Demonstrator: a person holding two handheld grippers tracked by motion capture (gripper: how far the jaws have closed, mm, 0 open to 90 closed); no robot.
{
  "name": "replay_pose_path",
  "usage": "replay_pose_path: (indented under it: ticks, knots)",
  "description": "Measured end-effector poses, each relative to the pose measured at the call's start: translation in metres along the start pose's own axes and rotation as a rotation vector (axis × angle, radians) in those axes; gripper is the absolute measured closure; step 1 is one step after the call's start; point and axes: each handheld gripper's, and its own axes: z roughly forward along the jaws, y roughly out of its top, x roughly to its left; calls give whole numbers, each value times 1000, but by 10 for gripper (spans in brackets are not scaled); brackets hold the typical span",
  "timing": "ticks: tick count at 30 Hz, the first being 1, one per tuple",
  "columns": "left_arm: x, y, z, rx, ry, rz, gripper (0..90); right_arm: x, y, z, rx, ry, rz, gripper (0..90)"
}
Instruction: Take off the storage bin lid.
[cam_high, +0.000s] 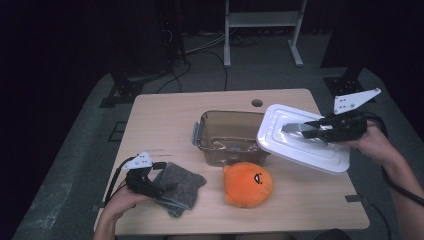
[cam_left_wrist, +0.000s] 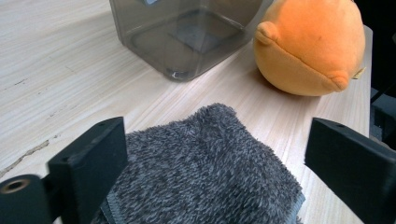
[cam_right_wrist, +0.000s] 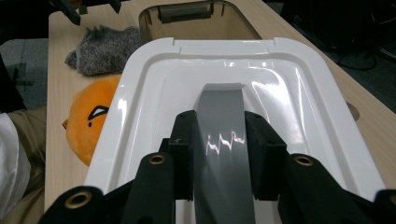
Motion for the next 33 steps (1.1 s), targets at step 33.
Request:
replay_pose_path:
  ticks: [33]
  knots:
    - [1,-1,-1,0,1,-4,45,6,-84,-38,-13,-81,153,657]
